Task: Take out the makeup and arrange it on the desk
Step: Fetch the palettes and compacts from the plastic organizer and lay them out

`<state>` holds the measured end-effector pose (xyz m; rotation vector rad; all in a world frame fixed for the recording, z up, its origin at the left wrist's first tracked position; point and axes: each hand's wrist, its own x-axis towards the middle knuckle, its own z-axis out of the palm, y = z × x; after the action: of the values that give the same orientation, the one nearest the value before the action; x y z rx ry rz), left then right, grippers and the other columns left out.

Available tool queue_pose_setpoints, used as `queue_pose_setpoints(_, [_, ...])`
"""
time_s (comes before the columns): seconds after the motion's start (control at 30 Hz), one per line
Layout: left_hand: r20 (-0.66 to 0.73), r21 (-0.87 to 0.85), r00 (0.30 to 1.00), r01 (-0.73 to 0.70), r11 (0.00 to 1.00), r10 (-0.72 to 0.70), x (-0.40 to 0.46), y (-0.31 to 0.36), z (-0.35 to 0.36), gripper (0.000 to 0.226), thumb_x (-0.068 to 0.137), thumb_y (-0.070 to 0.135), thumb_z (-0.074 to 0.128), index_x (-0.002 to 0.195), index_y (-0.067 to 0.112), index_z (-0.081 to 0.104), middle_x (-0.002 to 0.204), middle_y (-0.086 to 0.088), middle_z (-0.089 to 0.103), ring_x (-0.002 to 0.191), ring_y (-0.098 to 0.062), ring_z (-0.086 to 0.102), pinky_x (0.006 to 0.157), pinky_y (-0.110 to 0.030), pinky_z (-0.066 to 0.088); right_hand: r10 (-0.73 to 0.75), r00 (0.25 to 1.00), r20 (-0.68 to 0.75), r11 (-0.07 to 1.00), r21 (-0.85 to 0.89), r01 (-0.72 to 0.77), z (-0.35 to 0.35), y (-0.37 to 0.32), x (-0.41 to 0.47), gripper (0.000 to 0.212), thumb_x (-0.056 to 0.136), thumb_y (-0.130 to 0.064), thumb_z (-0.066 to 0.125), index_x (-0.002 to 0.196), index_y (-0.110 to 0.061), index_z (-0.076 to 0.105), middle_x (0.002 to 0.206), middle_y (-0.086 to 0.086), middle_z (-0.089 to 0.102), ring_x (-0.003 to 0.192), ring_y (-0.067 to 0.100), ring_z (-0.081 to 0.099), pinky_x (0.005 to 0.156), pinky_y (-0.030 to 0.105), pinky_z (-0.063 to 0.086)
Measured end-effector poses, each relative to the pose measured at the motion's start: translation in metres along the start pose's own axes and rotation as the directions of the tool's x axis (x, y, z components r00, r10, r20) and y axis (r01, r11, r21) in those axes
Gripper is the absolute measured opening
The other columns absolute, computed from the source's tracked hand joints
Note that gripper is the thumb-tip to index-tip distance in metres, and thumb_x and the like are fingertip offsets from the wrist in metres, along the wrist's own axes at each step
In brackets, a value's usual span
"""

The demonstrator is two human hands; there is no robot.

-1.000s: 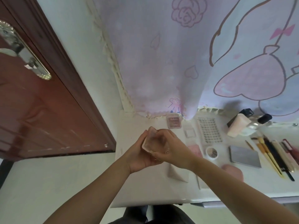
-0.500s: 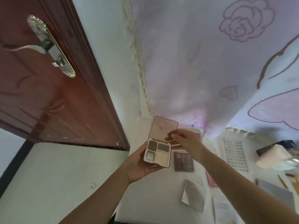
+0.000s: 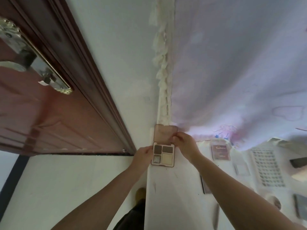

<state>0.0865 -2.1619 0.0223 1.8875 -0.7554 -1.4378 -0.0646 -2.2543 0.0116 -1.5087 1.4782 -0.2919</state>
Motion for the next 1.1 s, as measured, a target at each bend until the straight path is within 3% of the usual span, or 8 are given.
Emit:
queue_pose_setpoints(0.17, [-0.019,0.061,0.999,-0.048,0.997,0.049,-0.008,0.003,0.003,0.034,0.096,0.001,0.032,0.092,0.006,0.066,0.068,0.002,0.055,0.049,0.005,0.05,0.045,-0.004,0.032,-0.015,1.0,0.02,1.0,-0.012,0.015,0.0,-0.002,-0.004,0.021,0.09,-0.01,0.051,0.104,-0.009,0.067,0.098,0.005,0.067,0.093,0.024,0.063,0.089,0.036,0.051])
queue_pose_setpoints(0.3, [-0.174,0.13,0.984,-0.02,0.991,0.042,-0.022,-0.002,0.01,0.034,0.099,0.01,0.037,0.13,0.012,0.051,0.116,-0.003,0.051,0.083,-0.004,0.045,0.052,0.0,0.032,-0.069,0.997,0.045,0.992,-0.102,0.073,-0.027,0.002,-0.016,0.027,0.092,-0.009,0.051,0.117,-0.007,0.06,0.105,-0.002,0.06,0.098,0.019,0.058,0.094,0.034,0.046])
queue_pose_setpoints(0.4, [-0.323,0.208,0.914,-0.184,0.961,0.245,-0.046,-0.019,0.03,0.026,0.096,0.008,0.043,0.119,0.013,0.054,0.113,-0.004,0.053,0.093,-0.012,0.05,0.064,-0.002,0.036,-0.147,0.987,0.07,0.944,-0.288,0.161,-0.064,0.025,-0.045,0.023,0.093,-0.01,0.049,0.109,-0.014,0.065,0.104,-0.009,0.058,0.098,0.01,0.055,0.089,0.018,0.038])
queue_pose_setpoints(0.57, [0.122,0.335,0.98,-0.188,0.923,0.156,-0.07,-0.035,0.107,0.032,0.098,0.012,0.041,0.127,0.014,0.054,0.122,-0.002,0.055,0.112,-0.015,0.053,0.091,-0.014,0.039,-0.069,0.934,0.351,0.691,-0.659,0.298,-0.094,0.081,-0.102,0.038,0.09,-0.033,0.055,0.125,-0.019,0.051,0.134,0.0,0.042,0.127,0.021,0.041,0.101,0.027,0.036])
queue_pose_setpoints(0.67, [0.186,0.345,0.982,-0.101,0.933,0.037,-0.069,-0.033,0.145,0.038,0.097,0.012,0.038,0.132,0.009,0.051,0.128,-0.012,0.055,0.113,-0.023,0.055,0.098,-0.031,0.044,-0.111,0.902,0.417,0.503,-0.759,0.413,-0.095,0.103,-0.12,0.061,0.088,-0.036,0.056,0.142,-0.021,0.032,0.154,0.0,0.017,0.143,0.022,0.019,0.115,0.032,0.02])
queue_pose_setpoints(0.77, [0.184,0.223,0.982,-0.069,0.972,0.028,-0.077,-0.025,0.157,0.031,0.094,0.007,0.037,0.103,0.013,0.066,0.106,-0.019,0.065,0.083,-0.02,0.054,0.074,-0.032,0.044,-0.233,0.904,0.357,0.487,-0.762,0.427,-0.092,0.111,-0.123,0.05,0.091,-0.034,0.049,0.138,-0.021,0.035,0.154,0.002,0.02,0.142,0.021,0.02,0.113,0.032,0.022])
queue_pose_setpoints(0.9, [0.154,-0.09,0.984,0.107,0.99,-0.092,-0.089,-0.019,0.143,0.027,0.1,0.015,0.036,0.104,0.019,0.062,0.105,-0.006,0.065,0.094,-0.018,0.057,0.083,-0.03,0.049,-0.237,0.898,0.37,0.565,-0.7,0.437,-0.089,0.1,-0.125,0.052,0.083,-0.038,0.056,0.129,-0.018,0.04,0.14,0.004,0.034,0.127,0.024,0.032,0.104,0.032,0.036])
queue_pose_setpoints(1.1, [0.459,-0.626,0.88,0.42,0.658,-0.125,-0.098,-0.015,0.112,0.055,0.096,0.047,0.04,0.125,0.004,0.058,0.124,-0.023,0.059,0.103,-0.03,0.06,0.091,-0.04,0.051,-0.39,0.871,0.3,0.799,-0.36,0.482,-0.089,0.06,-0.139,0.05,0.075,-0.037,0.07,0.118,-0.024,0.048,0.122,-0.004,0.045,0.11,0.013,0.045,0.096,0.027,0.041])
